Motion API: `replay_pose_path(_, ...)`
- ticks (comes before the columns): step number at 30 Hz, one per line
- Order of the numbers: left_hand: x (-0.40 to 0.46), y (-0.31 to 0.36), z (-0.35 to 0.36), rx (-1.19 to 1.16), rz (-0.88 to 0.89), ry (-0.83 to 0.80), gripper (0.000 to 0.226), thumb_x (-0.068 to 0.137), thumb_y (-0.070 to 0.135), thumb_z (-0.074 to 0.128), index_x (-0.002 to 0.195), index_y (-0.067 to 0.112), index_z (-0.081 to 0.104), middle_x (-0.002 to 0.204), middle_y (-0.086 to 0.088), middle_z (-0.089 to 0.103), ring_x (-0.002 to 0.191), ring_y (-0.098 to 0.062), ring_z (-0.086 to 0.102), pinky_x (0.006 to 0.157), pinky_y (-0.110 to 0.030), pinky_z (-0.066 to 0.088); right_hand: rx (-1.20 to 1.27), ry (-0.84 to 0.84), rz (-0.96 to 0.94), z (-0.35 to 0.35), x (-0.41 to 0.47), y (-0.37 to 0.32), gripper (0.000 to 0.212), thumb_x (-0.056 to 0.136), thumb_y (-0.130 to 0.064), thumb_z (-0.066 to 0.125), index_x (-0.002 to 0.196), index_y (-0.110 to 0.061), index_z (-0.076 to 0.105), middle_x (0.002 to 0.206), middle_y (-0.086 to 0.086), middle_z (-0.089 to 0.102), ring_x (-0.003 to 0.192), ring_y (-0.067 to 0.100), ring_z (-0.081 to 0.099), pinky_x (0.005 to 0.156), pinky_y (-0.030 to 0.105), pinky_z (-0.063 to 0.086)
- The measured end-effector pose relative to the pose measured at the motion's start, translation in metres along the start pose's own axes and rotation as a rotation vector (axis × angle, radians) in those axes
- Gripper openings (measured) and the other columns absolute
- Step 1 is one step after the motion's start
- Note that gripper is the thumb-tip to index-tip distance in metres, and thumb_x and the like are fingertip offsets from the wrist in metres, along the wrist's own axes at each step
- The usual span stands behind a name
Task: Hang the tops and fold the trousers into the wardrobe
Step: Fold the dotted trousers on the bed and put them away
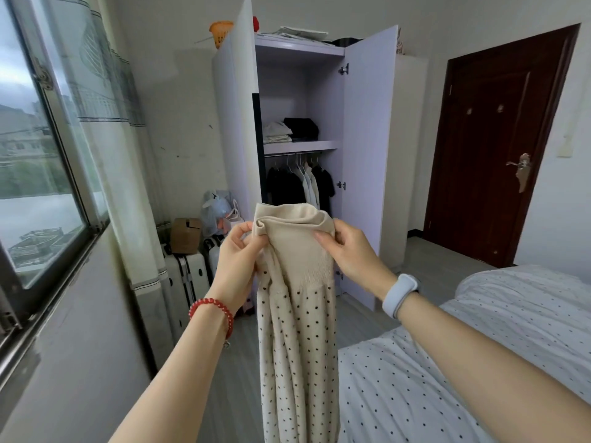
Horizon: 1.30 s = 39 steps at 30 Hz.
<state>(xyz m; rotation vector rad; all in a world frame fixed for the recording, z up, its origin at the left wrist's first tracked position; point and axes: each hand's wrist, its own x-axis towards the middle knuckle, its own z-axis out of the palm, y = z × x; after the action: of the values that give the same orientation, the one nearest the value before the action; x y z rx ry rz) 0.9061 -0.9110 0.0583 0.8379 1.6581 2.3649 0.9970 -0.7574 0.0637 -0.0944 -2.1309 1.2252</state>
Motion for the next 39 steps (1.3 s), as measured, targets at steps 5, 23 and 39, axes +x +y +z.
replay_pose_path(5,0.002,-0.013,-0.024,0.200,-0.046,-0.019,0.014,0.093,0.029,0.055,0.099,0.017,0.059,0.091,0.000,0.062,0.089,-0.016,0.057,0.083,-0.036,0.046,-0.347,0.000,-0.249,0.022,0.008,-0.024,0.030,0.093,-0.025,0.052,0.078,-0.002,0.042,0.060,0.008,0.040,0.054,0.017,0.037,0.054,0.034,0.031)
replay_pose_path(23,0.035,0.024,0.001,0.487,0.497,0.180,0.027,0.101,0.018,0.035,0.076,0.012,0.042,0.067,0.006,0.041,0.056,0.001,0.036,0.056,-0.014,0.033,-0.280,0.029,-0.403,0.012,0.003,-0.060,0.008,0.098,-0.011,0.037,0.092,-0.016,0.040,0.053,-0.007,0.038,0.041,0.010,0.032,0.043,0.031,0.026)
replay_pose_path(39,0.097,0.014,0.185,0.342,0.498,-0.232,0.028,0.097,0.030,0.045,0.083,0.007,0.053,0.076,-0.003,0.051,0.067,-0.008,0.043,0.065,-0.026,0.040,-0.384,0.456,-0.212,-0.132,0.002,-0.049,0.013,0.098,-0.016,0.043,0.085,-0.013,0.045,0.054,-0.008,0.038,0.045,0.009,0.034,0.048,0.029,0.029)
